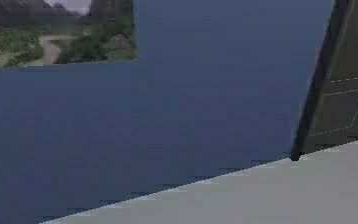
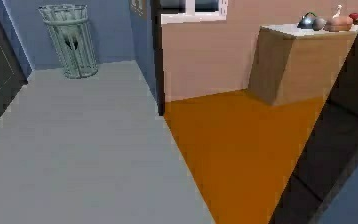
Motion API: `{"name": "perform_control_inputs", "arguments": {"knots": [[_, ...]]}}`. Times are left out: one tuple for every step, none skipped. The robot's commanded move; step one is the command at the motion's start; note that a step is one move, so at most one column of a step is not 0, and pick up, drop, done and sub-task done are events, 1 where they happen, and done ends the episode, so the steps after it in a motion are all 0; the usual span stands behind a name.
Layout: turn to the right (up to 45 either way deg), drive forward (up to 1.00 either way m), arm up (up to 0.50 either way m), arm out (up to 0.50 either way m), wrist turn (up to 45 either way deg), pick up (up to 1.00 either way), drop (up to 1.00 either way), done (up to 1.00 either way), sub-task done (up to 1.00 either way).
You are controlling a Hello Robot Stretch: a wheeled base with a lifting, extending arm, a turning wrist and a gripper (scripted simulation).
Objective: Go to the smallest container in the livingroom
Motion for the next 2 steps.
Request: {"name": "perform_control_inputs", "arguments": {"knots": [[42.0, 0.0, 0.0, 0.0, 0.0, 0.0, 0.0, 0.0, 0.0], [0.0, 0.2, 0.0, 0.0, 0.0, 0.0, 0.0, 0.0, 0.0]]}}
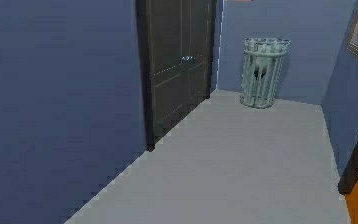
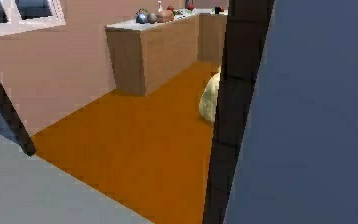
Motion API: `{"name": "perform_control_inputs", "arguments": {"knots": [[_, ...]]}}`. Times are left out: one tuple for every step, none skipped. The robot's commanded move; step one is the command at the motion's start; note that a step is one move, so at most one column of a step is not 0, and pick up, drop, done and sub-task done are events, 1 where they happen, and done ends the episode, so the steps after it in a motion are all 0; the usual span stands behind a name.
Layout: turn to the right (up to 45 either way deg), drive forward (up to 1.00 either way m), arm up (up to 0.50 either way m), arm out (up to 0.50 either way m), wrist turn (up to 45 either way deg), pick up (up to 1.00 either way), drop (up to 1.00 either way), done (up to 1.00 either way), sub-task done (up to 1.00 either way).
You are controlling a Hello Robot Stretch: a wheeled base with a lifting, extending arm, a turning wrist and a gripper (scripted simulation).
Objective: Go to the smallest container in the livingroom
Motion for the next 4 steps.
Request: {"name": "perform_control_inputs", "arguments": {"knots": [[24.0, 0.0, 0.0, 0.0, 0.0, 0.0, 0.0, 0.0, 0.0], [3.0, 0.0, 0.0, 0.0, 0.0, 0.0, 0.0, 0.0, 0.0], [0.0, 1.0, 0.0, 0.0, 0.0, 0.0, 0.0, 0.0, 0.0], [0.0, 1.0, 0.0, 0.0, 0.0, 0.0, 0.0, 0.0, 0.0]]}}
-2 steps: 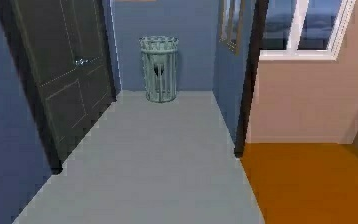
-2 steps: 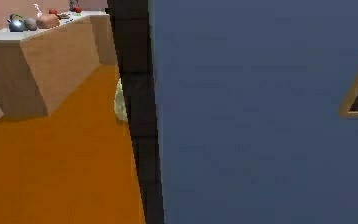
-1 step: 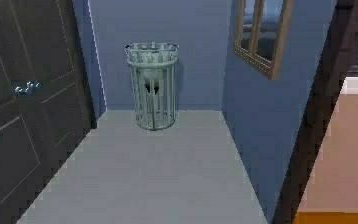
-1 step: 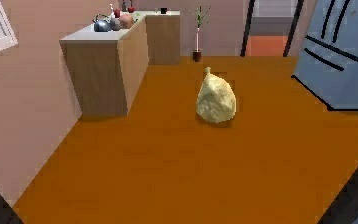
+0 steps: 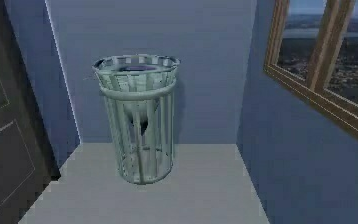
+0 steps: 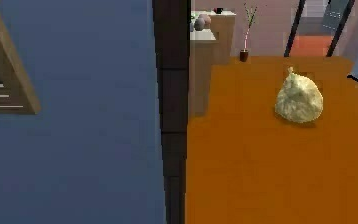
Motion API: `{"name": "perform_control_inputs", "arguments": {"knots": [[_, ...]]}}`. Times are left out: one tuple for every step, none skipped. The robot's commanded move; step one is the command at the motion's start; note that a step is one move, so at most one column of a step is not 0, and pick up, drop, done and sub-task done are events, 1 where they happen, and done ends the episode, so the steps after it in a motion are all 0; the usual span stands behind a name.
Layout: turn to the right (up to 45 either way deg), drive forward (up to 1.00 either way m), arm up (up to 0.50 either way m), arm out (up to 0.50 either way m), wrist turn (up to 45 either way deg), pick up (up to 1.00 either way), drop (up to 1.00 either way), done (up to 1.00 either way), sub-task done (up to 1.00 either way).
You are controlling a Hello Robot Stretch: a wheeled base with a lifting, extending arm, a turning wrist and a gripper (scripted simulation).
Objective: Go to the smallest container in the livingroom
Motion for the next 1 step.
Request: {"name": "perform_control_inputs", "arguments": {"knots": [[0.0, 0.65, 0.0, 0.0, 0.0, 0.0, 0.0, 0.0, 0.0]]}}
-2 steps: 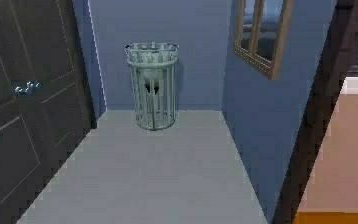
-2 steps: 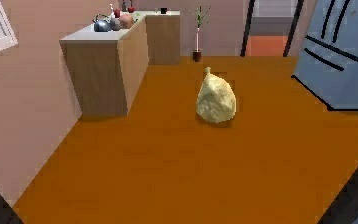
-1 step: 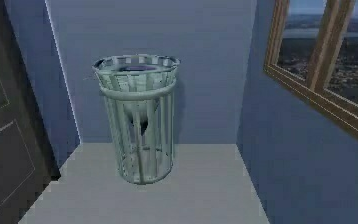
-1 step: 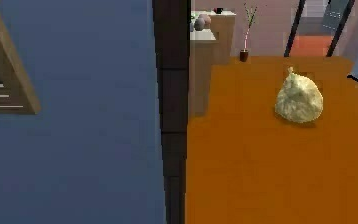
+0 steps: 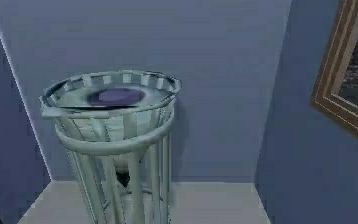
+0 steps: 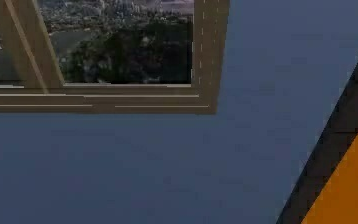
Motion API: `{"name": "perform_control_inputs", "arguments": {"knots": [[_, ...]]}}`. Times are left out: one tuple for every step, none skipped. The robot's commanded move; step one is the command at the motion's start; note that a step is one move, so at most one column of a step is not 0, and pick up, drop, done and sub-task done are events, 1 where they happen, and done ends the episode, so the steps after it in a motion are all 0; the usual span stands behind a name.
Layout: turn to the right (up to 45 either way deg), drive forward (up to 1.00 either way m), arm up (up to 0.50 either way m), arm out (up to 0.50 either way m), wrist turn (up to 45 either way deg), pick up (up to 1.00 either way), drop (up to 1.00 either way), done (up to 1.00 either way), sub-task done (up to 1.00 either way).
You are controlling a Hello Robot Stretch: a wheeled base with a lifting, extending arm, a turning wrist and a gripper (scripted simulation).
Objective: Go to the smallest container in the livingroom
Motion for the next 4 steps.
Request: {"name": "perform_control_inputs", "arguments": {"knots": [[-45.0, 0.0, 0.0, 0.0, 0.0, 0.0, 0.0, 0.0, 0.0], [-45.0, 0.0, 0.0, 0.0, 0.0, 0.0, 0.0, 0.0, 0.0], [-45.0, 0.0, 0.0, 0.0, 0.0, 0.0, 0.0, 0.0, 0.0], [-42.0, 0.0, 0.0, 0.0, 0.0, 0.0, 0.0, 0.0, 0.0]]}}
